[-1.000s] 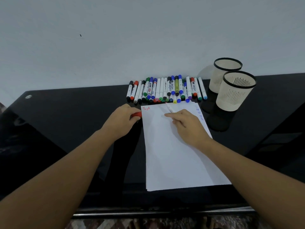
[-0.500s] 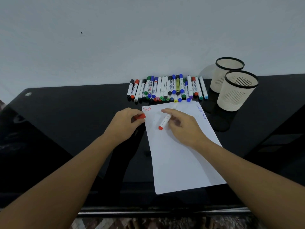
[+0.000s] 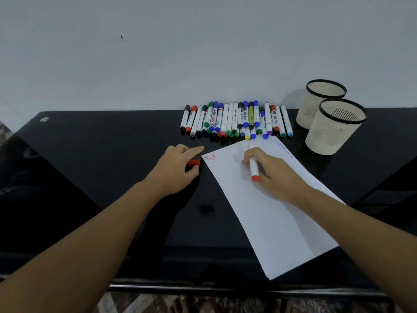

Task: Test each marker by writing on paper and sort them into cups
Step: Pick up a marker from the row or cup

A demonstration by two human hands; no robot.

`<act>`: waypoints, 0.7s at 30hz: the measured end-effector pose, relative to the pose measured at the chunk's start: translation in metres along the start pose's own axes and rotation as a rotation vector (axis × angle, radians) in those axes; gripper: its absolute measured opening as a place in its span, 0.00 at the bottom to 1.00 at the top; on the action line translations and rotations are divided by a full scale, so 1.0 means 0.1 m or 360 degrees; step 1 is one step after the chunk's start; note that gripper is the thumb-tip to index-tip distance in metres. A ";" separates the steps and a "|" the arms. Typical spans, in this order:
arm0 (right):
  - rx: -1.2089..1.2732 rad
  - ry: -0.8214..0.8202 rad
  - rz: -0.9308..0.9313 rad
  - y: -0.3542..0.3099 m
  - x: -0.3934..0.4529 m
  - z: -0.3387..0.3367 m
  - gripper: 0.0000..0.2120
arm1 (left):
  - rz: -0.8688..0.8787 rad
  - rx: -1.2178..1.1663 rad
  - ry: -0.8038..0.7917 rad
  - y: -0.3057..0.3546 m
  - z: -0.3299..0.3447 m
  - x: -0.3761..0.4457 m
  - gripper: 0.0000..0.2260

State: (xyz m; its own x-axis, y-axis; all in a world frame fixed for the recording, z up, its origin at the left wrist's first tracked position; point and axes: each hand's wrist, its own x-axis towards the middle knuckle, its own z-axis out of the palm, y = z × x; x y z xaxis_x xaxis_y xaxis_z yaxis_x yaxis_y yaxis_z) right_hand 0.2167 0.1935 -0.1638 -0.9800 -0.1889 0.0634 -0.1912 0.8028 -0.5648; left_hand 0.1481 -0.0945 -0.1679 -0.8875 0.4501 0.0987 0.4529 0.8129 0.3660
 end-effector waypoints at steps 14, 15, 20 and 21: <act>0.1122 0.0600 0.0385 -0.50 0.41 0.38 0.11 | 0.0105 0.0065 0.0233 -0.10 0.25 -0.03 0.23; 0.1044 0.0590 0.0343 -0.48 0.41 0.39 0.10 | 0.0109 0.0062 0.0242 -0.11 0.26 -0.03 0.22; 0.0783 0.0377 0.0194 -0.53 0.45 0.28 0.07 | 0.0127 0.0102 0.0270 -0.12 0.25 -0.01 0.22; 0.0796 0.0355 0.0202 -0.55 0.44 0.28 0.07 | 0.0131 0.0109 0.0273 -0.12 0.25 -0.01 0.22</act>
State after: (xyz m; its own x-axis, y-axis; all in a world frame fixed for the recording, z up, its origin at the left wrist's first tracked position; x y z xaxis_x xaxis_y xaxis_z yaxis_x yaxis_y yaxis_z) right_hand 0.1855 0.1256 -0.1527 -0.9920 0.0595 0.1112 -0.0744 0.4354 -0.8972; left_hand 0.1456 -0.0957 -0.1955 -0.8461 0.4512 0.2838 0.5239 0.8019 0.2871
